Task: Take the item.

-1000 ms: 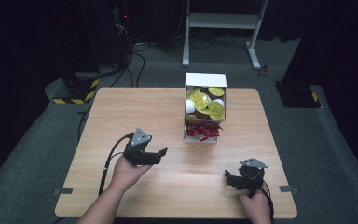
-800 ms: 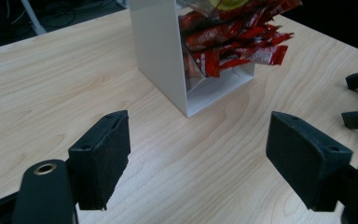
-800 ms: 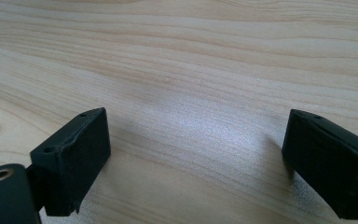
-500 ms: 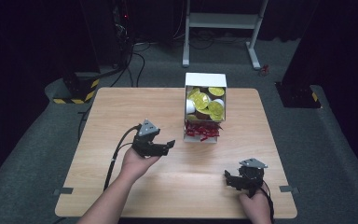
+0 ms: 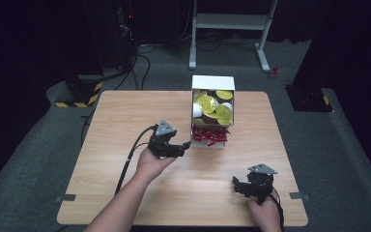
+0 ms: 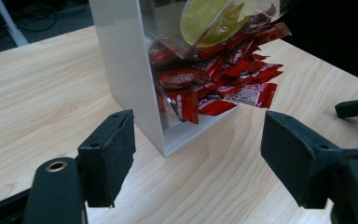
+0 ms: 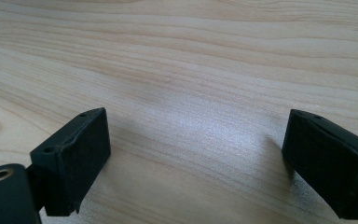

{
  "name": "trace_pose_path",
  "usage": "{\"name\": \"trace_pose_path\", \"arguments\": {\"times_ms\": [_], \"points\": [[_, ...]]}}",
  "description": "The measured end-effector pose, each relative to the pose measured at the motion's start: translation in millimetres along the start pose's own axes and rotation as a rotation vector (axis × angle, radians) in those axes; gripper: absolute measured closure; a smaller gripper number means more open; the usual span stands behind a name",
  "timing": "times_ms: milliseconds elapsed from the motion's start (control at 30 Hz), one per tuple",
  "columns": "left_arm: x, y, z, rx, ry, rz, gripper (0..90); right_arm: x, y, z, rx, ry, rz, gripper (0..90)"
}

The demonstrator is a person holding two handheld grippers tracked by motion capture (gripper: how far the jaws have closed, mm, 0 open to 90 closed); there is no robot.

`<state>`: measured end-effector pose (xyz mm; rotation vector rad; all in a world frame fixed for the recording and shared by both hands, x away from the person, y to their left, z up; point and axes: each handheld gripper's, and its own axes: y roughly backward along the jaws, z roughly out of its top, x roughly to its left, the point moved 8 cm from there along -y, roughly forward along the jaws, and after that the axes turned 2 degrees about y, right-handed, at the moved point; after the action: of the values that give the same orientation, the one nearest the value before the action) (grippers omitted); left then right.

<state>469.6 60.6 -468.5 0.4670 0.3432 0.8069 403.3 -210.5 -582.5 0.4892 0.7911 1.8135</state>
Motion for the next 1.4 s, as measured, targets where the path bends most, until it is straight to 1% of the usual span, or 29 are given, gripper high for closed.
{"name": "trace_pose_path", "arguments": {"times_ms": [33, 133, 167, 200, 233, 400, 467, 567, 700, 767, 800, 833, 900, 933, 967, 1100, 1233, 1300, 1400], "points": [[-0.2, -2.0, 0.0, 0.004, 0.005, 0.0, 27.2, 0.0, 0.0, 0.0, 0.0, 0.001, 0.0, 7.6], [1.1, -7.4, 1.3, 0.012, -0.015, 0.013, 27.3, 0.1, 0.0, -0.1, 0.0, -0.001, 0.0, 7.6], [0.2, -9.8, 1.8, 0.015, -0.014, 0.012, 27.3, 0.1, 0.2, -0.2, 0.002, 0.0, 0.0, 7.6], [0.3, -11.9, 2.4, 0.021, -0.022, 0.017, 27.3, 0.1, 0.0, -0.1, 0.001, 0.0, 0.0, 7.6], [-0.5, -14.4, 3.2, 0.024, -0.02, 0.016, 27.3, 0.1, 0.2, -0.1, 0.002, 0.0, 0.0, 7.6], [-3.9, -25.8, 8.7, 0.007, -0.012, 0.005, 27.8, 0.5, 0.1, -0.1, 0.001, -0.006, 0.001, 7.6], [-4.2, -31.2, 9.5, 0.011, -0.028, 0.023, 30.8, 0.5, 0.2, -0.2, 0.003, -0.006, 0.001, 7.6], [-6.3, -38.8, 11.1, 0.008, -0.017, 0.023, 35.3, 0.5, 0.2, -0.2, 0.003, -0.006, 0.001, 7.6], [-8.3, -46.0, 12.0, 0.003, -0.017, 0.046, 41.4, 0.2, 0.2, -0.1, 0.002, -0.002, 0.0, 7.6], [-6.9, -49.0, 12.4, 0.002, -0.031, 0.066, 42.6, 0.5, 0.2, -0.2, 0.003, -0.006, 0.001, 7.6], [-7.2, -50.5, 12.6, 0.001, -0.027, 0.068, 43.5, 0.2, 0.2, -0.1, 0.002, -0.002, 0.001, 7.6], [-6.3, -51.8, 13.0, 0.0, -0.031, 0.076, 44.2, 0.5, 0.2, -0.2, 0.003, -0.006, 0.001, 7.6], [-5.7, -53.4, 13.9, -0.007, -0.032, 0.077, 46.8, 0.5, 0.2, -0.2, 0.003, -0.006, 0.001, 7.6], [-5.5, -53.9, 14.3, -0.009, -0.033, 0.078, 49.2, 0.5, 0.2, -0.2, 0.003, -0.006, 0.001, 7.6], [-5.5, -54.2, 14.7, -0.013, -0.034, 0.075, 54.4, 0.3, 0.2, -0.1, 0.003, -0.003, 0.0, 7.6], [-6.8, -51.9, 18.2, -0.038, -0.039, 0.077, 63.2, 0.3, 0.2, -0.1, 0.002, -0.003, 0.0, 7.6], [-6.2, -50.1, 18.5, -0.042, -0.034, 0.074, 69.8, 0.5, 0.2, -0.2, 0.003, -0.006, 0.001, 7.6], [-4.9, -49.0, 18.1, -0.048, -0.04, 0.082, 74.9, 0.5, 0.2, -0.2, 0.003, -0.006, 0.001, 7.6], [-3.7, -48.8, 18.4, -0.052, -0.024, 0.093, 78.1, 0.3, 0.2, -0.1, 0.003, -0.003, 0.0, 7.6]]}}
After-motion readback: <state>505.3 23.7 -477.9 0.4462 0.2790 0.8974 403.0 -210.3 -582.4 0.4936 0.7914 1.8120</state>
